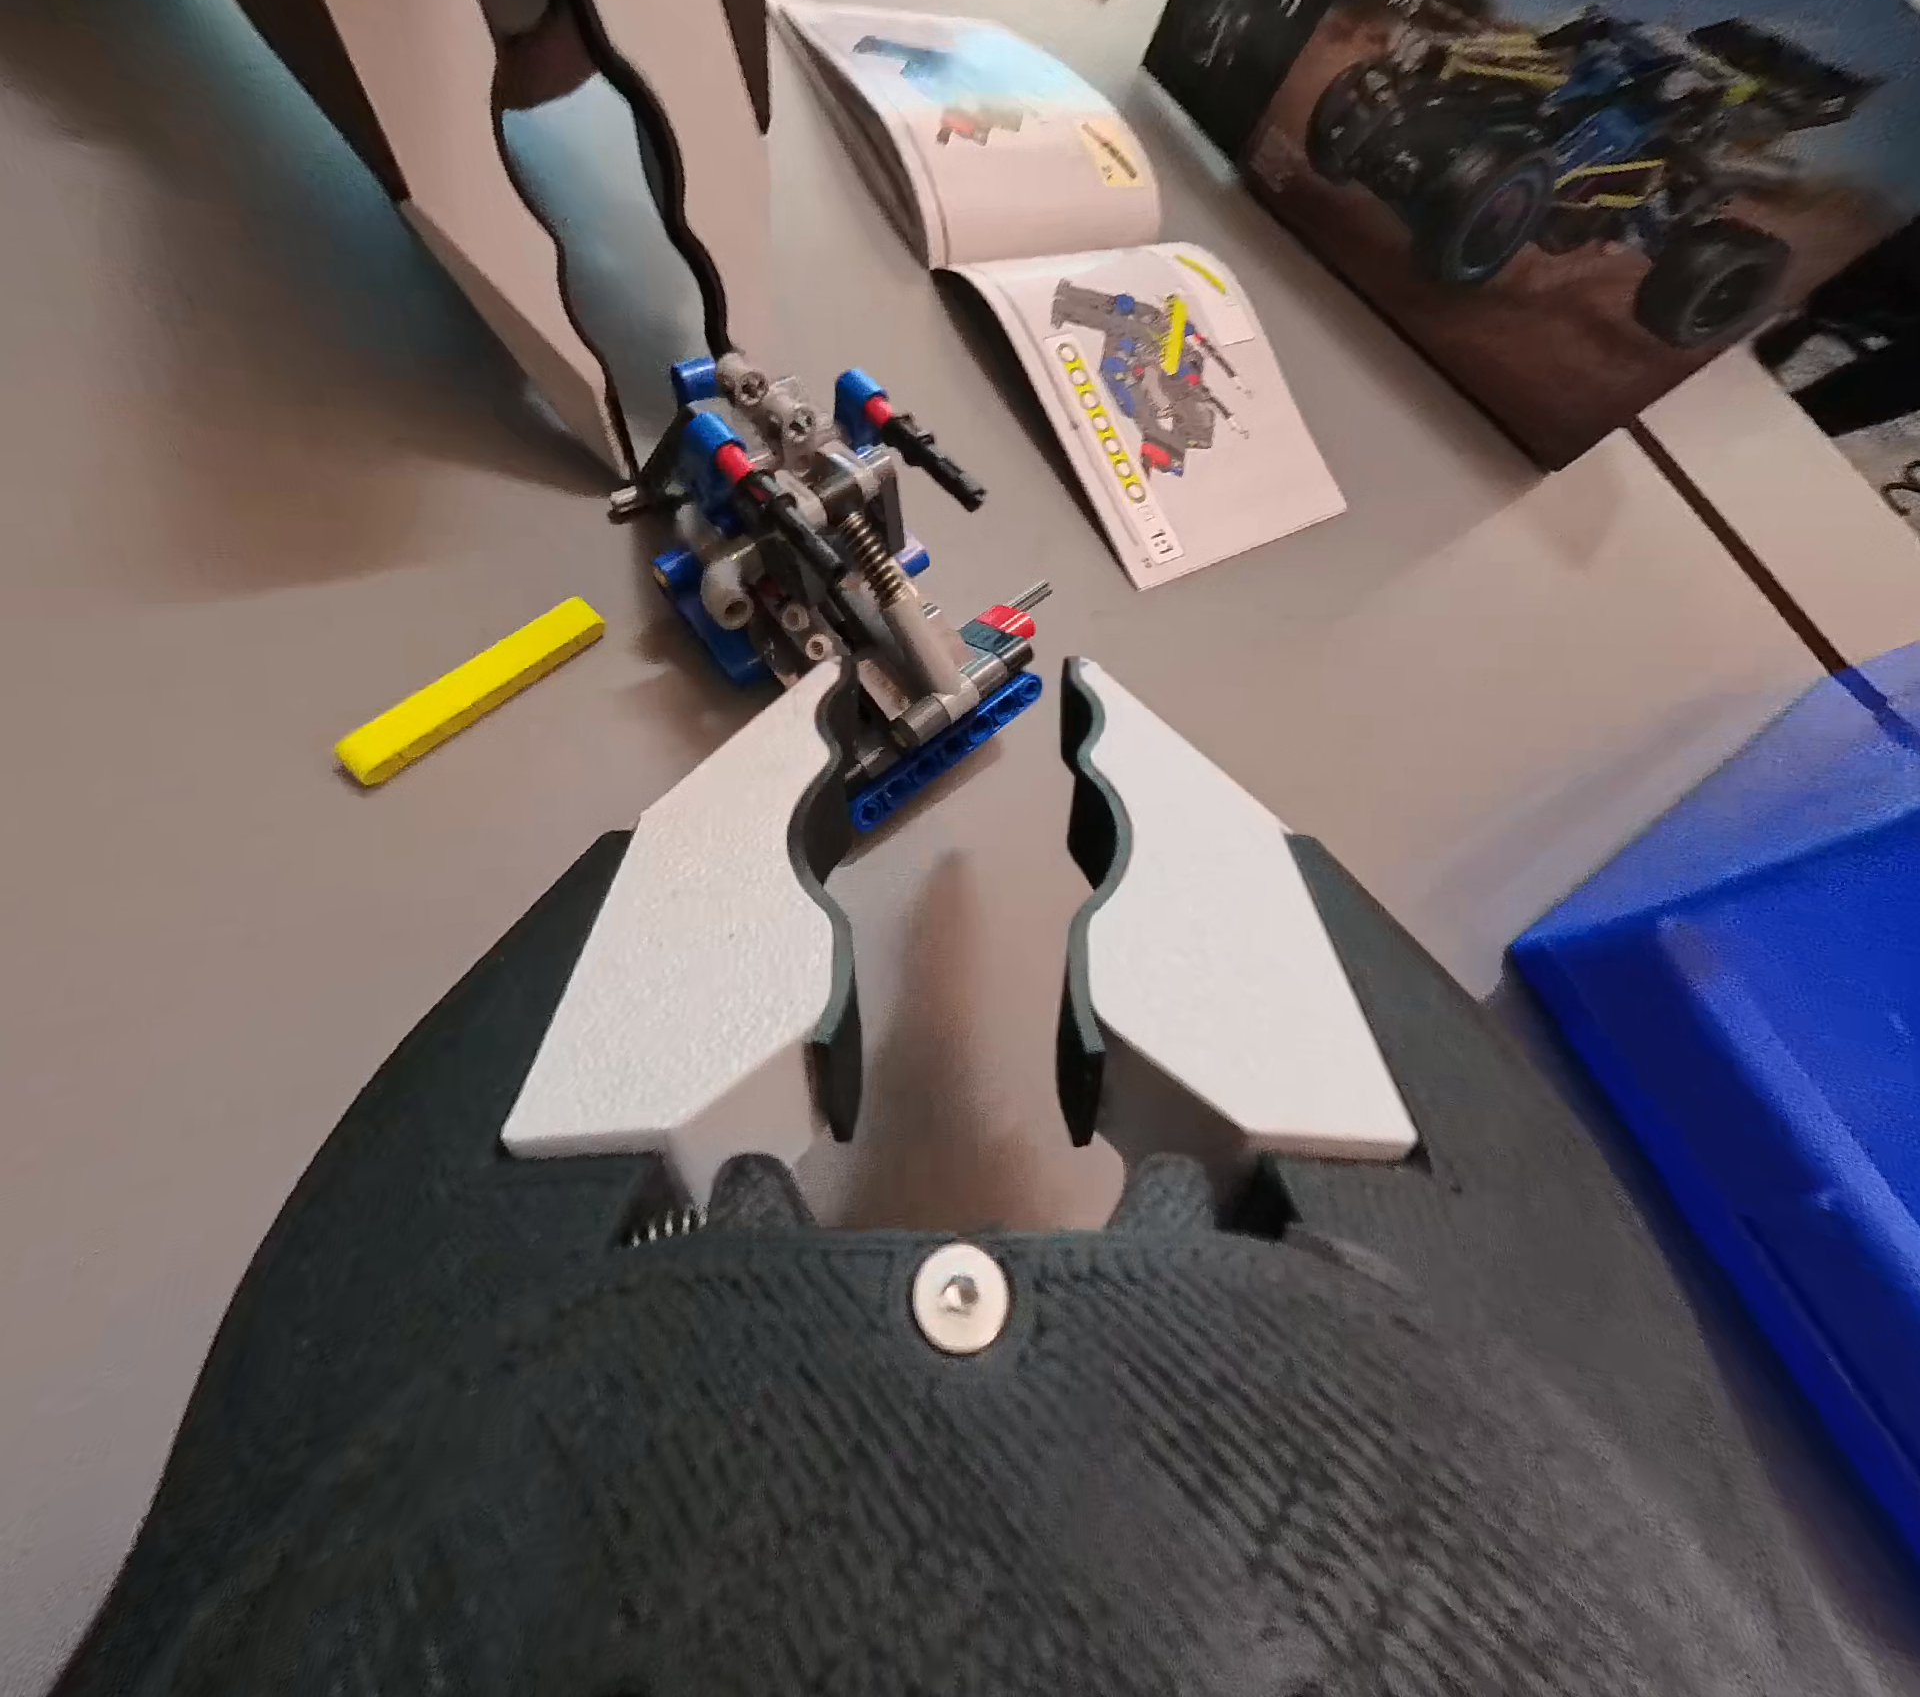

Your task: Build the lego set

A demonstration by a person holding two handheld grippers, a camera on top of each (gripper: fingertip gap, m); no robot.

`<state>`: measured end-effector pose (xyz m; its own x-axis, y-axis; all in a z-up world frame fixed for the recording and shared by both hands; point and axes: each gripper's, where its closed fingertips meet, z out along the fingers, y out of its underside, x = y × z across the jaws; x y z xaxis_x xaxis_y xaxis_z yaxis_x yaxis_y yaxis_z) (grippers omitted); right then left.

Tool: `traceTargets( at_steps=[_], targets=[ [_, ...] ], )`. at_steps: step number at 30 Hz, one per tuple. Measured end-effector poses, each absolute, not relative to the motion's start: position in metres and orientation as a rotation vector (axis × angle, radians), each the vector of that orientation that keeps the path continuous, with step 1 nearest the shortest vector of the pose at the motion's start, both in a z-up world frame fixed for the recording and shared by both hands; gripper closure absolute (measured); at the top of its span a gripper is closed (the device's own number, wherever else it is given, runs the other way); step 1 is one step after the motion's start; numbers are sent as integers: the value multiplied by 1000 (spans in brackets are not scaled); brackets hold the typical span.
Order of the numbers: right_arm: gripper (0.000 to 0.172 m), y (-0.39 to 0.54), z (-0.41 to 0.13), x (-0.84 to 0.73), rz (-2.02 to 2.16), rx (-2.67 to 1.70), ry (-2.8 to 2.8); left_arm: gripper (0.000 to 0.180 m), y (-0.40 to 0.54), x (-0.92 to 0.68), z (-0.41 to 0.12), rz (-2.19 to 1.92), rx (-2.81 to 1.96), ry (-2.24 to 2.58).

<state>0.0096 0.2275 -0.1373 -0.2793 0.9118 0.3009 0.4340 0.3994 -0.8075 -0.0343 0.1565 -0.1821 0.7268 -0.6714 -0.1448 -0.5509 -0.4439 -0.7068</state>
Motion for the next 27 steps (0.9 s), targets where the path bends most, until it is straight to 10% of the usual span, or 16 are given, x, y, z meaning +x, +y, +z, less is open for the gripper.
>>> traceTargets(
  at_steps=[10, 27],
  targets=[
    [114, 204, -122, 49, 762, -1456, -1668, 150, 156, -35, -179, -209, -2135, 912],
    [143, 142, -181, 42, 725, -1749, -1657, 152, 152, -34, -174, -221, -2117, 918]
  ],
)
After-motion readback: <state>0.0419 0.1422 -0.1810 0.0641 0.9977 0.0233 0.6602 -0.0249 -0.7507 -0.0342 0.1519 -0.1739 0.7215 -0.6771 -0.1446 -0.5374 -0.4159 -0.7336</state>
